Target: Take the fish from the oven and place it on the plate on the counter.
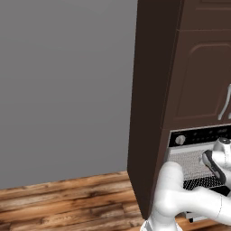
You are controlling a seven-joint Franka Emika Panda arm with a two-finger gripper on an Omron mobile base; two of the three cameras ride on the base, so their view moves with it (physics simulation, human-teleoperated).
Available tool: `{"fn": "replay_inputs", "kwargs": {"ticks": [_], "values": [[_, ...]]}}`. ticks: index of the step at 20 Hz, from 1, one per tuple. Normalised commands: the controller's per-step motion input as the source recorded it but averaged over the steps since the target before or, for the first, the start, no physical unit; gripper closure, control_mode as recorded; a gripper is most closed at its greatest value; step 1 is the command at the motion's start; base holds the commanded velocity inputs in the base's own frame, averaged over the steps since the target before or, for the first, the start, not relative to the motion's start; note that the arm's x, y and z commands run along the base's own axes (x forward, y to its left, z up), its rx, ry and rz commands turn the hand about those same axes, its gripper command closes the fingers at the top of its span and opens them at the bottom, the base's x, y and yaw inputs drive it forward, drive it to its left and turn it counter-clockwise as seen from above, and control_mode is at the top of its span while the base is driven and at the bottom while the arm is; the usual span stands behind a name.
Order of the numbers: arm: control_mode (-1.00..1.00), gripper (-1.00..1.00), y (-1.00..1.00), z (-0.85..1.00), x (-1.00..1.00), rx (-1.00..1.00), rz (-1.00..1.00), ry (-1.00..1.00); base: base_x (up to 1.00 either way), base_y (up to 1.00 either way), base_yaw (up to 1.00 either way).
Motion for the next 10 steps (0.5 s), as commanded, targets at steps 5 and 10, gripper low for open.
{"fn": "replay_inputs", "kwargs": {"ticks": [5,10], "values": [[-1.0,1.0,-0.12,0.05,-0.49,0.0,0.0,0.0,0.0,0.0,0.0],[-1.0,1.0,-0.12,0.5,-0.61,0.0,0.0,-0.06,0.0,0.0,0.0]]}}
